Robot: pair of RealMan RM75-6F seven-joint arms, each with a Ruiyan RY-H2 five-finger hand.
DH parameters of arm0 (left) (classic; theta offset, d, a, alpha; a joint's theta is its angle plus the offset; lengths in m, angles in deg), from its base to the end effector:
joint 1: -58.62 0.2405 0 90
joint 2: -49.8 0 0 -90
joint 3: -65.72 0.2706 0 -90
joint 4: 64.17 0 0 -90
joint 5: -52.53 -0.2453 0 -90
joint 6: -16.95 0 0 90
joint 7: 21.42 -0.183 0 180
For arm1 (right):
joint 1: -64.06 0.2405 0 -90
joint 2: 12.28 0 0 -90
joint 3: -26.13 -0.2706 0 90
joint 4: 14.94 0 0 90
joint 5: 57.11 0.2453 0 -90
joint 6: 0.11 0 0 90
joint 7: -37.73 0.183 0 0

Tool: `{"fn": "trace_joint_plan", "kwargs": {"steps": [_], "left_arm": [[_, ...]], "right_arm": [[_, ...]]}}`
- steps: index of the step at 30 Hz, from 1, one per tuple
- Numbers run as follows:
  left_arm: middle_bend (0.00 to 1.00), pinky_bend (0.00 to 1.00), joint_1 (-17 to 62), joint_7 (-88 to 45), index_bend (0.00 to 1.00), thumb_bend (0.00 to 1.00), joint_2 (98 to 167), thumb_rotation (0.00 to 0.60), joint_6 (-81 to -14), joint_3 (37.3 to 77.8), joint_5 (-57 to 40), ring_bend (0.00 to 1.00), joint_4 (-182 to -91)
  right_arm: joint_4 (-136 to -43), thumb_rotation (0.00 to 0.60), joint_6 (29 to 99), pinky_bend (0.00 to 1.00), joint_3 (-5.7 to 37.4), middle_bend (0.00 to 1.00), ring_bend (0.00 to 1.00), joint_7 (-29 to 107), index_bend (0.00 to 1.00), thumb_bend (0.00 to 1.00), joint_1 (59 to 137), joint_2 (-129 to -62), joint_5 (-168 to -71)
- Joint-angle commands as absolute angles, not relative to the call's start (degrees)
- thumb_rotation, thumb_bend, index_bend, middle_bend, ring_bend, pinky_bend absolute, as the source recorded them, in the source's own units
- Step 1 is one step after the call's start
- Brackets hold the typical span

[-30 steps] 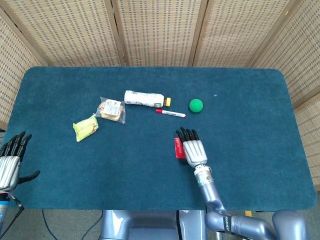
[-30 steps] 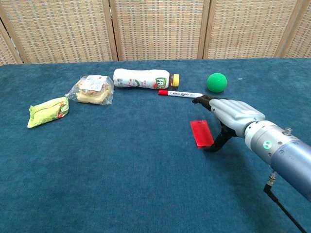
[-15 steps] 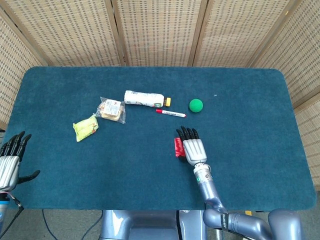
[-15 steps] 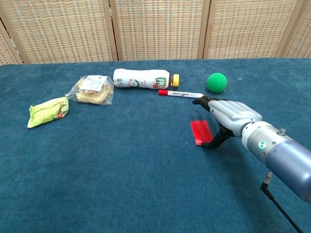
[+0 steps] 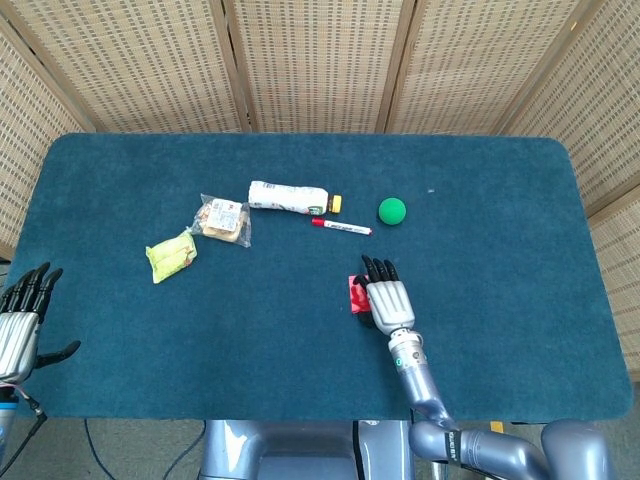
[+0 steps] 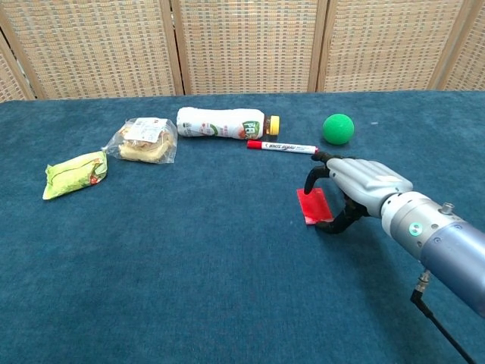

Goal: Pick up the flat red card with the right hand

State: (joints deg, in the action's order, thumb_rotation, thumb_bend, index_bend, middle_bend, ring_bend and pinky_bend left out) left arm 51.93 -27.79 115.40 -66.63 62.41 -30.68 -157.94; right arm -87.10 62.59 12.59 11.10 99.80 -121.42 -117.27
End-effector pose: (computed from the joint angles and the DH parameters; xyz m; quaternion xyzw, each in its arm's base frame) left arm -0.3305 0.2358 0.1210 -0.6028 -0.3771 -0.3673 0.5996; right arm -0.1584 -0.3662 -0.1404 0.6702 -0.4427 0.3679 0.4686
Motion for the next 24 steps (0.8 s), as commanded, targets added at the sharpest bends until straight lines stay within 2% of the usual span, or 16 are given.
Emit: {"fn": "trace_joint_plan", "kwargs": {"steps": [1,4,9,24], "left_arm": [[0.00,0.10,51.93,-27.74,0.00,0.10,115.37,0.600,-66.62,62.42,-30.69,0.00,-157.97],[0.00,0.10,51.92,-27.71,0.00,0.10,115.34,0.600,-66.64,62.40,-30.70,0.00,-158.01],[0.00,0.10,51.93,-27.69,0.00,0.10,115.27,0.600,-66.63,62.46,-30.76,0.00,-158.11],[0.00,0.10,51.86,-27.77,0.00,0.10,115.27,0.600,-66.52,62.50,-30.80,0.00,-158.12]], "right_arm": [[-87.62,0.600,62.72,0.00,12.59,0.00,0.00,11.09,0.48,0.42,99.59,-121.01,-117.23],[-88.01,0.600,62.75,0.00,12.65,0.00,0.00,10.95,0.54,0.41,99.48,-120.77,-117.13],[-88.11,0.600,62.50,0.00,12.78,0.02,0.00,10.67,0.59,0.40,99.45,-120.69,-116.85],[-87.25,0.600,61.74,0.00,12.89,0.03,0.00,10.51,0.57,0.40,99.84,-121.18,-116.50]]}}
